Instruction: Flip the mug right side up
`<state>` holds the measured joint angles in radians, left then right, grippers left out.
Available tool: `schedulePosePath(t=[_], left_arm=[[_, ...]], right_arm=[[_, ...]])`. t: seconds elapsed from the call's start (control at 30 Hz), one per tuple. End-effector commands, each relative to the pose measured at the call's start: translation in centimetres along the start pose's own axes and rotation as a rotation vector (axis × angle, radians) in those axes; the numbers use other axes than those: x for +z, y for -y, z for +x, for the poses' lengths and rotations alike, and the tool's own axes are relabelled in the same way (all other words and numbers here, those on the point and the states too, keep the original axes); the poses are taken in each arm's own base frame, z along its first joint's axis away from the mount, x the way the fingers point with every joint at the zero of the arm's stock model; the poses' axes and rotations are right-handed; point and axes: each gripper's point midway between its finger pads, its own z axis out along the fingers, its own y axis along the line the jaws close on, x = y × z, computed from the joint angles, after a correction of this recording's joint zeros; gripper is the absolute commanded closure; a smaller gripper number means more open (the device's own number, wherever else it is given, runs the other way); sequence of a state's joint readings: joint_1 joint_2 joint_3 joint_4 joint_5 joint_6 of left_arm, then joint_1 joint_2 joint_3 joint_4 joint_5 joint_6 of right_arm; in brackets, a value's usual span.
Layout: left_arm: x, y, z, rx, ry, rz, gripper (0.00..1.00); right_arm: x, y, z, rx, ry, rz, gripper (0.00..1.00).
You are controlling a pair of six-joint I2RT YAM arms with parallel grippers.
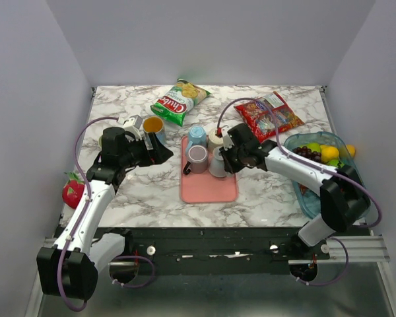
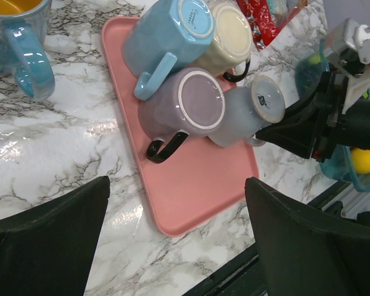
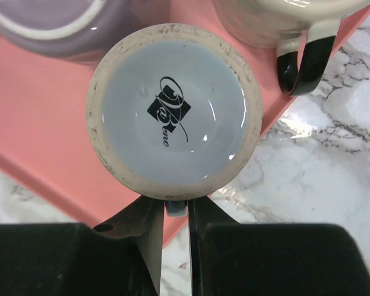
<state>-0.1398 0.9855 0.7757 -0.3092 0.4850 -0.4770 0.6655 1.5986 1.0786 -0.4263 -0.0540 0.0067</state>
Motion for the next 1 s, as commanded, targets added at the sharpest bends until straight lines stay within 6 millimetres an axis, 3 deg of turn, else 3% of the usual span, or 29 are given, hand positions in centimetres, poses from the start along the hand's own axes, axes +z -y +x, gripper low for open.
schedulePosePath(t=[0.0,0.13,0.27,0.4,0.53,0.7,0.83,0.97], left_arm=[[-0.4,1.6,0.0,0.005,0.006,0.078,0.01],[-0.9,2.4,-0.2,0.006,0.016,0.109,0.01],[-1.5,4.2,-0.1,0.010,0.016,0.191,0.01],[-2.8,7.3,-0.1,0.021,0.036,0.320,0.01],[-3.8,10.3,0.2,0.024,0.064,0.443,0.01],[-4.9,14.7,-0.8,-0.014,0.136,0.611,0.01],[-4.6,17.2,-0.3,-0.052,0.131,0.671,0.01],[-3.7,18.4,0.0,-0.090,0.137,0.672,0.01]], right_arm=[[-4.6,-2.7,-2.6,0.166,0.103,-0.118,1.00],[-7.0,-4.5,-2.8,0.261,0.141,-0.199,1.00],[-10.3,-7.6,-4.7,0.343,0.238,-0.383,1.00],[-15.2,-9.4,-9.1,0.360,0.443,-0.523,0.99],[-18.9,-10.1,-12.4,0.394,0.575,-0.601,0.99],[-21.4,-10.8,-15.2,0.470,0.707,-0.717,0.99],[-22.0,-10.4,-15.8,0.530,0.768,-0.737,0.99],[-23.3,-10.4,-16.3,0.584,0.828,-0.795,0.99]])
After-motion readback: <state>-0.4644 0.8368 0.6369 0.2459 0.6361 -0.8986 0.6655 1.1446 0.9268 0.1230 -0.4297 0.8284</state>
